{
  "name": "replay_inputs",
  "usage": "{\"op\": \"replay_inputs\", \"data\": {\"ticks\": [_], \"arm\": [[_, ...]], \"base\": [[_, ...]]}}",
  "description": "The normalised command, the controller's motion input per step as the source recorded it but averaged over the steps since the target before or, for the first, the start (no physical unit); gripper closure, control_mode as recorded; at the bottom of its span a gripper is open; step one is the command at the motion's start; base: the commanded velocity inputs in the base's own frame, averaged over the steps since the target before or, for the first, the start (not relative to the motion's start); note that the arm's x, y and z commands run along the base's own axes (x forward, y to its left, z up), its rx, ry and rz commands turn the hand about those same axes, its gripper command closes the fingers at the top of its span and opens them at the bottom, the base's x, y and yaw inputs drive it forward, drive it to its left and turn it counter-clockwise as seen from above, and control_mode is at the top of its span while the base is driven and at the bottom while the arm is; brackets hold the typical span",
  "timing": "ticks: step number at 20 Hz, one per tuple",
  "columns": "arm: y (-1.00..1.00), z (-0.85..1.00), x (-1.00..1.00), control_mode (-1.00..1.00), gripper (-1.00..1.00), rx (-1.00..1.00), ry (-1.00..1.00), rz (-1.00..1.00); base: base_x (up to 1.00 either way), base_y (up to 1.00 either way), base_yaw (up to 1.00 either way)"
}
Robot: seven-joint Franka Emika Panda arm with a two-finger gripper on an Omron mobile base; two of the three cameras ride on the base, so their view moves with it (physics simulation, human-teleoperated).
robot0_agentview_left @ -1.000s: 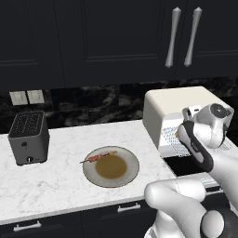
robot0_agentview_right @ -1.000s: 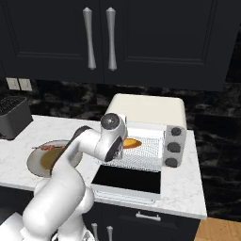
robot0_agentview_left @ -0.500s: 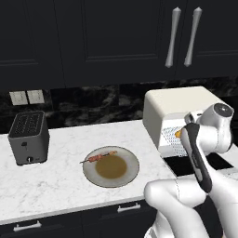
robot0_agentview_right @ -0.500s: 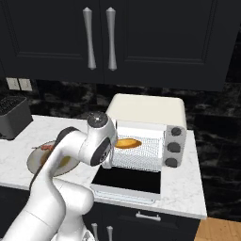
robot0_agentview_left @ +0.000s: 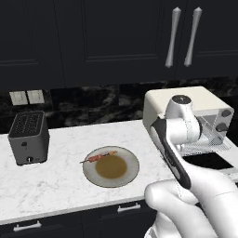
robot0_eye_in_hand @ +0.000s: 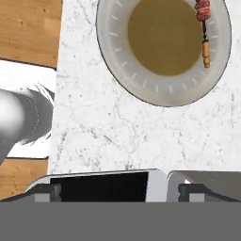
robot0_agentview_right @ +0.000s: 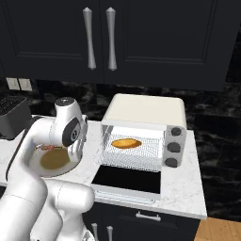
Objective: Pick up the kebab skewer and baguette bread, and place them inside the toaster oven. Close the toaster oven door and start by setting the timer.
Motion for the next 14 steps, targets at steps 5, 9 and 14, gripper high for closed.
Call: {"op": "replay_inputs", "data": {"ticks": [5, 9, 14], "arm": [[1.00, 0.01, 0.12, -1.00, -1.00, 0.00, 0.34, 0.09], [1.00, -0.11, 0.02, -1.00, -1.00, 0.00, 0.33, 0.11], [1.00, -0.35, 0.00, -1.00, -1.00, 0.00, 0.23, 0.11]], "base": [[0.00, 0.00, 0.00], [0.00, 0.00, 0.00], [0.00, 0.00, 0.00]]}}
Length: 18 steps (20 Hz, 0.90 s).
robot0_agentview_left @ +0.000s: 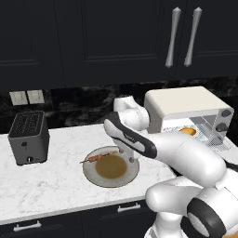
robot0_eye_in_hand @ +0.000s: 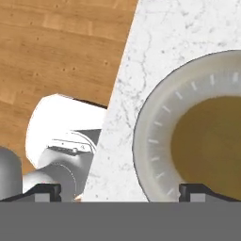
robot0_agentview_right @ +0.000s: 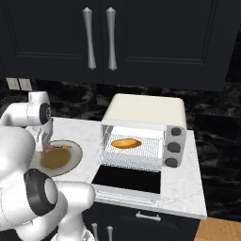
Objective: Pick up the kebab skewer and baguette bread, and place them inside the toaster oven. Close the toaster oven door and start by setting the timer.
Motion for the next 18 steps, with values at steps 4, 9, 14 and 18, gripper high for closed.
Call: {"op": "replay_inputs", "data": {"ticks": [4, 9, 14, 18], "arm": [[1.00, -0.46, 0.03, -1.00, -1.00, 0.00, 0.19, 0.12], [0.82, -0.44, 0.23, -1.00, -1.00, 0.00, -0.03, 0.05], [0.46, -0.07, 0.39, -1.00, -1.00, 0.00, -0.30, 0.00], [0.01, 0.00, 0.33, -1.00, -1.00, 0.01, -0.46, 0.00]], "base": [[0.00, 0.00, 0.00], [0.00, 0.00, 0.00], [0.00, 0.00, 0.00], [0.00, 0.00, 0.00]]}}
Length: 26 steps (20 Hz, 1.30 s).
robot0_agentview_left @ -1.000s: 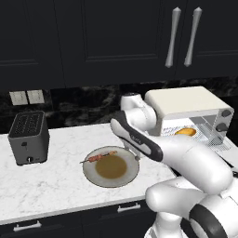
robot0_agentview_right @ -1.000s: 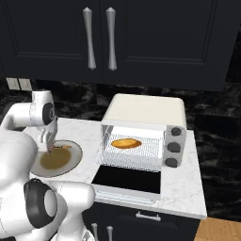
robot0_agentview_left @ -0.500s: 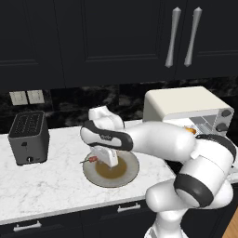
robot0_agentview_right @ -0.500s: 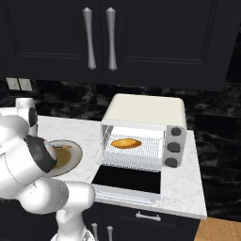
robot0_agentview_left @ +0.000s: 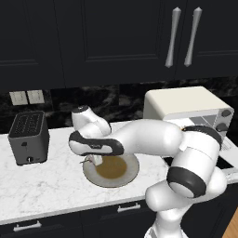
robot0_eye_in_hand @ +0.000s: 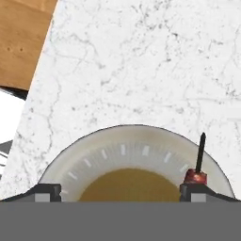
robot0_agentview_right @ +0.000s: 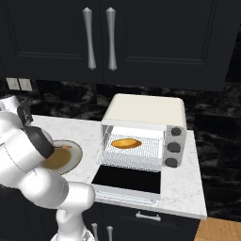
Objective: Pick up the kebab skewer and baguette bread, and place them inside the toaster oven. Close the toaster oven door and start by setting the timer.
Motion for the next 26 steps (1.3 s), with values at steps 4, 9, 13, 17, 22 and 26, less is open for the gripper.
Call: {"op": "replay_inputs", "data": {"ticks": [4, 9, 13, 17, 22, 26], "arm": [[-0.20, -0.08, 0.29, -1.00, -1.00, 0.02, -0.37, 0.00], [-0.30, -0.02, 0.17, -1.00, -1.00, 0.00, -0.34, 0.00], [-0.02, 0.00, 0.00, -1.00, -1.00, 0.00, -0.04, -0.08], [0.00, 0.00, 0.21, -1.00, -1.00, 0.00, -0.03, -0.10], [0.01, 0.00, 0.35, -1.00, -1.00, 0.00, 0.01, -0.12], [0.10, 0.00, 0.38, -1.00, -1.00, 0.00, 0.19, -0.09]], "base": [[0.00, 0.00, 0.00], [0.00, 0.00, 0.00], [0.00, 0.00, 0.00], [0.00, 0.00, 0.00], [0.00, 0.00, 0.00], [0.00, 0.00, 0.00]]}}
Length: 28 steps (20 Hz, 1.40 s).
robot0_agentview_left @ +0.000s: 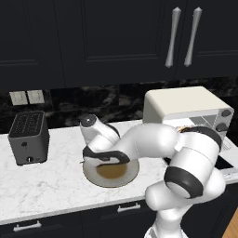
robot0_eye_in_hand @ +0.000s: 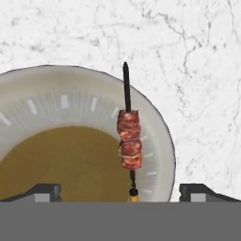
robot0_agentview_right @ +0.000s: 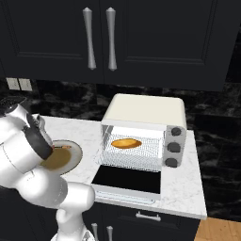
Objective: Pick up the kebab skewer and baguette bread, and place them inside the toaster oven. Close the toaster oven door and start by setting the timer.
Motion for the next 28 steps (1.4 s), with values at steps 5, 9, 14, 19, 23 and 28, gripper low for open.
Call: {"op": "replay_inputs", "data": {"ticks": [5, 9, 14, 19, 23, 28], "arm": [[0.09, -0.18, 0.22, -1.00, -1.00, 0.00, 0.16, -0.09], [0.00, -0.57, 0.00, -1.00, -1.00, 0.01, -0.04, -0.11], [0.00, -0.36, 0.07, -1.00, -1.00, 0.03, -0.06, -0.11], [0.00, -0.08, 0.25, -1.00, -1.00, 0.04, 0.00, -0.05], [0.00, -0.09, 0.16, -1.00, -1.00, 0.02, 0.01, -0.03], [0.00, -0.33, 0.01, -1.00, -1.00, 0.01, 0.00, -0.01]], "base": [[0.00, 0.00, 0.00], [0.00, 0.00, 0.00], [0.00, 0.00, 0.00], [0.00, 0.00, 0.00], [0.00, 0.00, 0.00], [0.00, 0.00, 0.00]]}}
